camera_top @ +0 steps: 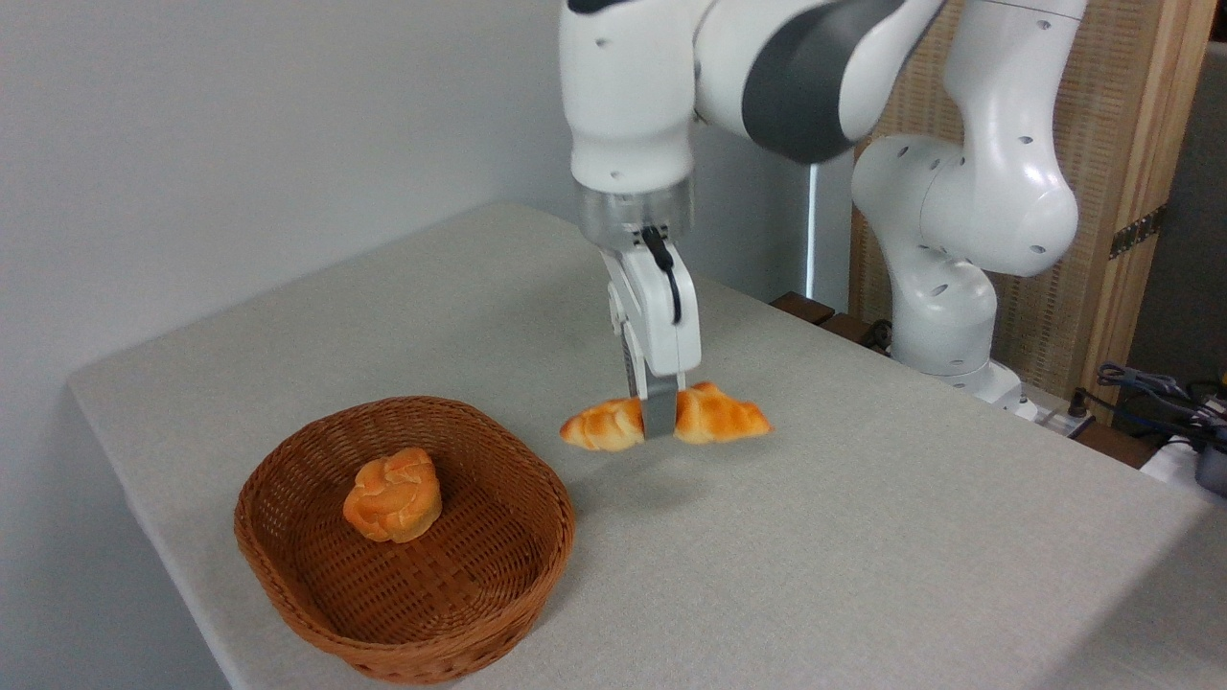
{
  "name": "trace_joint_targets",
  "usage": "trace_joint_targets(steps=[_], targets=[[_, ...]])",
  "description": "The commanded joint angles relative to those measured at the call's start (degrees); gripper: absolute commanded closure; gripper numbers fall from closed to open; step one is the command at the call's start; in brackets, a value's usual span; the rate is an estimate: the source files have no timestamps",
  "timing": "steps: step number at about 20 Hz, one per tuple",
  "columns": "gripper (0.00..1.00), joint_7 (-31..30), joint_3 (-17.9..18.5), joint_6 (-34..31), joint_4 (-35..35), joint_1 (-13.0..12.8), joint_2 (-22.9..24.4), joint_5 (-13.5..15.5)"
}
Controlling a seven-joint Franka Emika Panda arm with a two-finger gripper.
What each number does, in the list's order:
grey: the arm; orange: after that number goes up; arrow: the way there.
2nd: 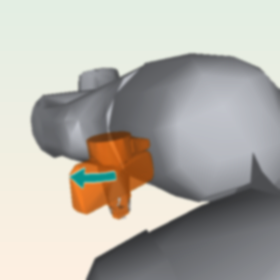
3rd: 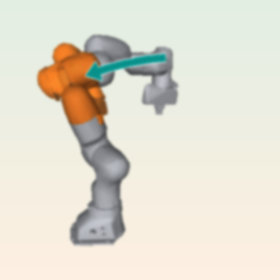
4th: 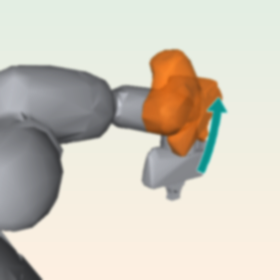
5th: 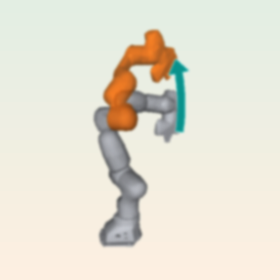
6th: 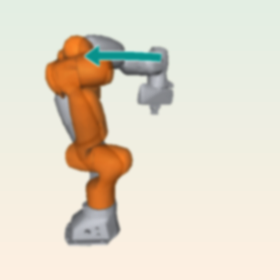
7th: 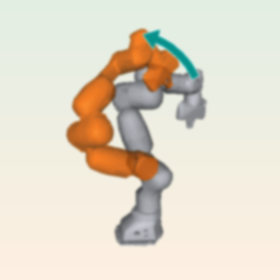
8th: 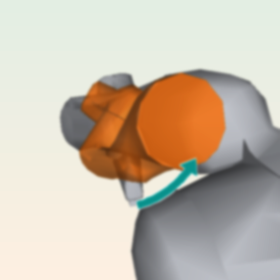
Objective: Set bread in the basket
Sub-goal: 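Lift the braided roll and carry it over the wicker basket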
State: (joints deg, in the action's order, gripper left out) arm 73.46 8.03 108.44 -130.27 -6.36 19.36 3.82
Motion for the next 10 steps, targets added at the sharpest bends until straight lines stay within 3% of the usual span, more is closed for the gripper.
trace_joint_targets(steps=[1,5,10], targets=[[1.00,-0.60,0.05,-5.26,10.19,-0.49,-6.34,1.62],[1.00,-5.50,0.14,-5.17,19.42,-0.49,-13.19,8.74],[0.98,-13.95,-2.23,-4.21,31.11,-1.28,-24.08,9.10]])
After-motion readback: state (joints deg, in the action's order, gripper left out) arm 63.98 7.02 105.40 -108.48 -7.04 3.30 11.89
